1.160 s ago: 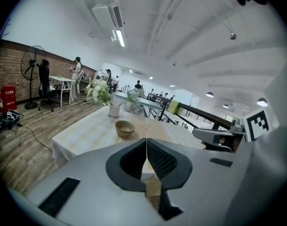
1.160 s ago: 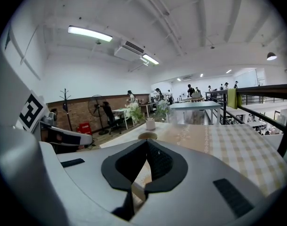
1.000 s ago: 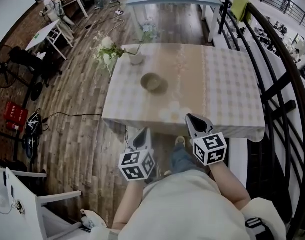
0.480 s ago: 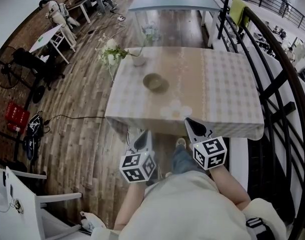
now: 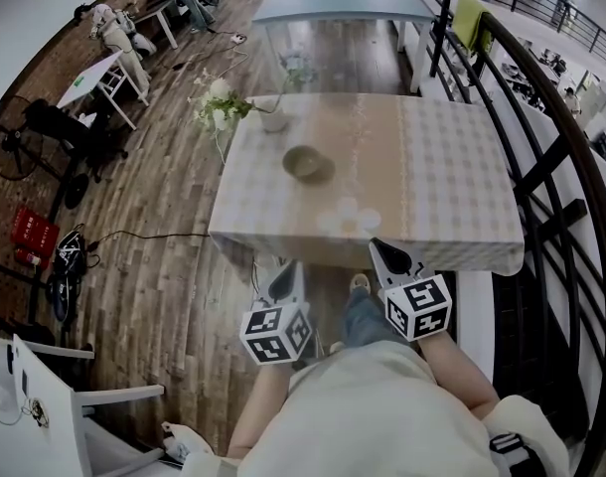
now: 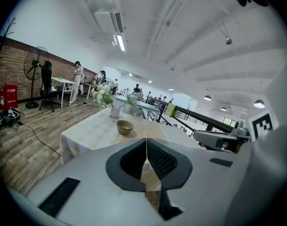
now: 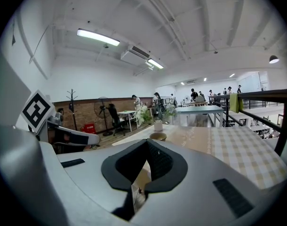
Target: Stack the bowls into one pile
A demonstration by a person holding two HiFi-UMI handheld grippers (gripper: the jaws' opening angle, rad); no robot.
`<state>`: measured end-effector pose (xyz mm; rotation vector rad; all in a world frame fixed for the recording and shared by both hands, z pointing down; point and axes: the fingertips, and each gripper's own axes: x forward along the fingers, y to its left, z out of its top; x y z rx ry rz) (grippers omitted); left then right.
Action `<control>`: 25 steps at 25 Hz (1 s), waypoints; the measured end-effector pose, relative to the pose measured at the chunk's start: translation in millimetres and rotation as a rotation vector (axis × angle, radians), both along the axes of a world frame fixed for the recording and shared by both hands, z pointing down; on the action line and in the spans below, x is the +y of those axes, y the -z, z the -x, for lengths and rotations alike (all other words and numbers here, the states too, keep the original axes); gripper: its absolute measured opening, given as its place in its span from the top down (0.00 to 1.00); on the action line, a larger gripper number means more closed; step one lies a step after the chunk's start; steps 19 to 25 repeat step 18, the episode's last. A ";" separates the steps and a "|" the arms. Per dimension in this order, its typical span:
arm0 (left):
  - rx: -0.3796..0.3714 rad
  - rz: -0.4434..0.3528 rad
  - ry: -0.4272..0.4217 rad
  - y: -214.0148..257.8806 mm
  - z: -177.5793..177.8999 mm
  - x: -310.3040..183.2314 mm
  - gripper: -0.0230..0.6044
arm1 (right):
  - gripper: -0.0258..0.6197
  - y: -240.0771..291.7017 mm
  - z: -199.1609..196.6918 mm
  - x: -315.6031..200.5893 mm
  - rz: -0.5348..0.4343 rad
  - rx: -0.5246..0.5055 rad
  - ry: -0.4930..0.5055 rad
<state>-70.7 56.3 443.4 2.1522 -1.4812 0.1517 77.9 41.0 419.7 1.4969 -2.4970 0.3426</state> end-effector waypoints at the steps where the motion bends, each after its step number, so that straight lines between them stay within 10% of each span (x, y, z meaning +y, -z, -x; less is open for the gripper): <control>1: 0.001 0.000 0.000 -0.4 -0.6 -0.1 0.96 | 0.96 -0.3 -0.6 0.2 0.000 0.000 0.000; 25: 0.009 0.000 -0.006 -1.7 4.6 0.2 0.96 | 0.96 -1.3 4.1 1.5 -0.004 -0.002 0.005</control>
